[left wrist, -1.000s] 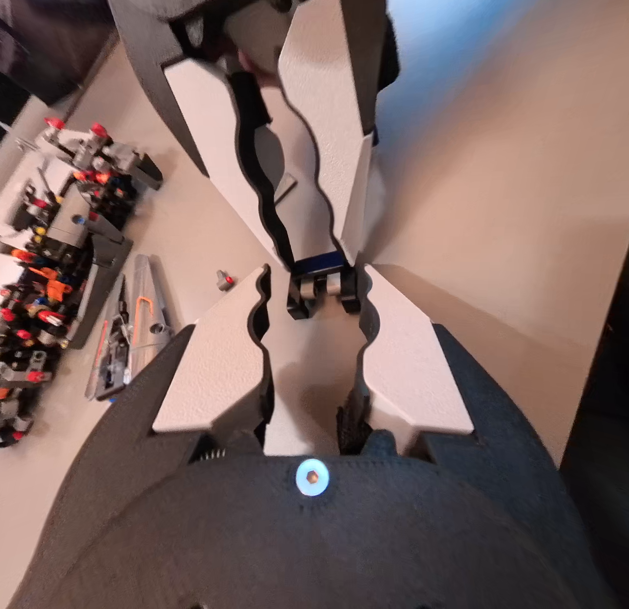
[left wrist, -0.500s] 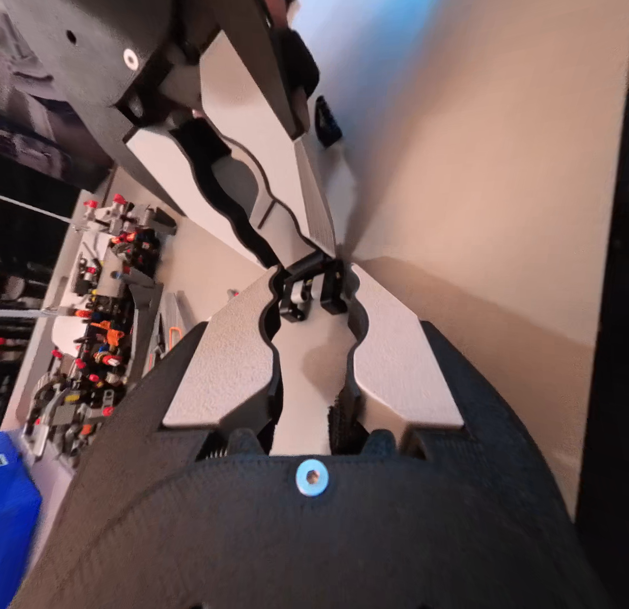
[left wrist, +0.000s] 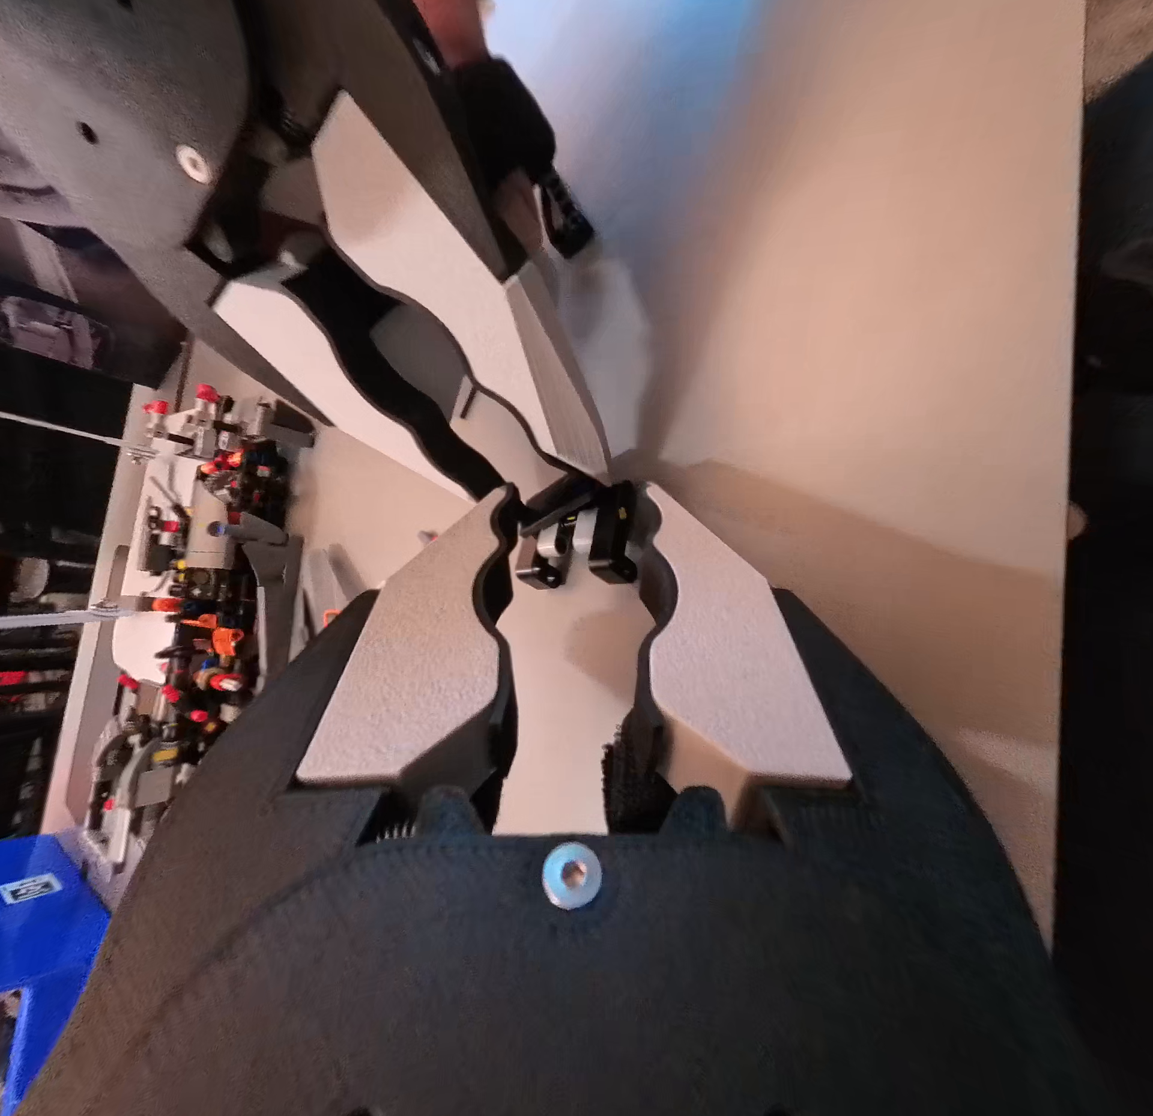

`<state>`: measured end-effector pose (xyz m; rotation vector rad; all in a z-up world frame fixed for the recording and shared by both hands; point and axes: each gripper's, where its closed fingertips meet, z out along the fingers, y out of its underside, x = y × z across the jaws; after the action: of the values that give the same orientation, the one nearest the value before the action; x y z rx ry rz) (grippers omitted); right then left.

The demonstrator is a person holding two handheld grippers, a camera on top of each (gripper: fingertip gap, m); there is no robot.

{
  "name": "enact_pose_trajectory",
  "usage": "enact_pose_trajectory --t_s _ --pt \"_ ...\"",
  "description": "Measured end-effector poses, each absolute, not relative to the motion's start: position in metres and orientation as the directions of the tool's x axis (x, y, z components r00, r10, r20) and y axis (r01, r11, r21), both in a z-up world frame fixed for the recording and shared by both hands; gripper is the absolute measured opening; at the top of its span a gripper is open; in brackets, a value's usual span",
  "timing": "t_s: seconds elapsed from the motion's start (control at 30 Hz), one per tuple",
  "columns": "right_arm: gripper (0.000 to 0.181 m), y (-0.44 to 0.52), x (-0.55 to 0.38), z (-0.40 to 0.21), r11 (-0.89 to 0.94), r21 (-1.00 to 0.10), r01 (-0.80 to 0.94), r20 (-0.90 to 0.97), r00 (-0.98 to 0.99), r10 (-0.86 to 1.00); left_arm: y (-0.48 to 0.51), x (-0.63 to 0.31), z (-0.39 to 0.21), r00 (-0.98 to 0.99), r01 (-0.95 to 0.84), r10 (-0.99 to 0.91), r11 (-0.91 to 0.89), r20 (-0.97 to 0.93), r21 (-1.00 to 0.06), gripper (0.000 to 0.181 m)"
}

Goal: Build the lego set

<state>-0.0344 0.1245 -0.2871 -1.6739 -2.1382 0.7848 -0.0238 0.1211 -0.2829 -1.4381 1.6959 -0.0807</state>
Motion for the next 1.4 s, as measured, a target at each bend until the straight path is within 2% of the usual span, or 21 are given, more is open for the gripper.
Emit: enact_pose_trajectory --t_s 0.17,0.47,0.53,0.8,1.13,1.27,1.4 --pt "0.03 0.123 -0.036 -0.287 0.153 -0.576 0.803 -0.089 -0.248 0.965 0.118 -0.024 -0.289 0.039 -0.759 -0.828 0.339 -0.56 -0.556 0.024" --pt "0.037 0.123 -0.034 -0.284 0.145 -0.611 0.778 -0.077 -0.24 0.968 0.119 -0.025 -0.29 0.09 -0.732 -0.853 0.293 -0.514 -0.615 0.023" --pt "0.032 0.124 -0.034 -0.283 0.162 -0.631 0.759 -0.058 -0.255 0.965 0.119 -0.025 -0.29 0.093 -0.724 -0.855 0.293 -0.51 -0.624 0.022" --pt "0.03 0.125 -0.036 -0.288 0.18 -0.645 0.743 -0.045 -0.272 0.961 0.12 -0.026 -0.29 0.103 -0.721 -0.856 0.287 -0.507 -0.63 0.023" --pt "0.029 0.125 -0.04 -0.282 0.145 -0.67 0.728 -0.059 -0.247 0.967 0.119 -0.033 -0.276 0.152 -0.712 -0.84 0.272 -0.52 -0.647 0.04" --pt "0.03 0.122 -0.043 -0.287 0.127 -0.663 0.738 -0.076 -0.235 0.969 0.117 -0.033 -0.284 0.106 -0.737 -0.839 0.294 -0.533 -0.609 0.037" --pt "0.03 0.119 -0.044 -0.287 0.128 -0.661 0.739 -0.073 -0.232 0.97 0.116 -0.032 -0.289 0.084 -0.746 -0.838 0.306 -0.539 -0.592 0.025"
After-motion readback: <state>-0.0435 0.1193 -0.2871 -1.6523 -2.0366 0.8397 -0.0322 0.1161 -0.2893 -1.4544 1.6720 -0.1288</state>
